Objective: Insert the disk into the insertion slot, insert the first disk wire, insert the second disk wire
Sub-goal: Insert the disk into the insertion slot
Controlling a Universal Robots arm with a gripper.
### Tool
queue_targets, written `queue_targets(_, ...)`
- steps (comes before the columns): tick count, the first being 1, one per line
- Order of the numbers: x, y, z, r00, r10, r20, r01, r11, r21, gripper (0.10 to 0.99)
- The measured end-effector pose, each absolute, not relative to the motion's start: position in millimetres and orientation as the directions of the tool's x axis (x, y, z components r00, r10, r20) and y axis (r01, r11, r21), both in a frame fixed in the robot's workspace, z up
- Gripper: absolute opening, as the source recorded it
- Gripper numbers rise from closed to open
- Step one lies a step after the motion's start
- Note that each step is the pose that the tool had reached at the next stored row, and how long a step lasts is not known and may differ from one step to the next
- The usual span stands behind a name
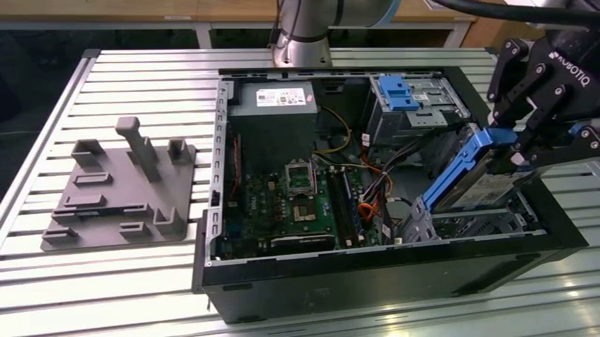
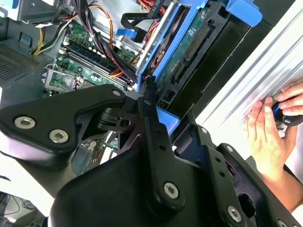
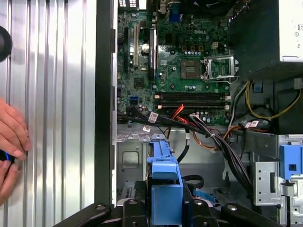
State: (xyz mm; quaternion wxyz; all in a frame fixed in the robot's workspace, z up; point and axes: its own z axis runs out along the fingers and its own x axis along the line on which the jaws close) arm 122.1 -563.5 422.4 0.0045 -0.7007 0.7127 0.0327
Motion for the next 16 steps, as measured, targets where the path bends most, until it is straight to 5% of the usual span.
queue_targets(9, 122.1, -563.5, 406.1, -0.018, -0.998, -0.052, -0.999, 0.016, 0.040, 0.373)
queue_targets(14, 122.1, -563.5, 403.5, -0.018, -0.998, -0.052, -0.999, 0.016, 0.040, 0.557)
queue_targets(16, 122.1, -563.5, 403.5, -0.018, -0.998, -0.052, -0.999, 0.016, 0.040, 0.557)
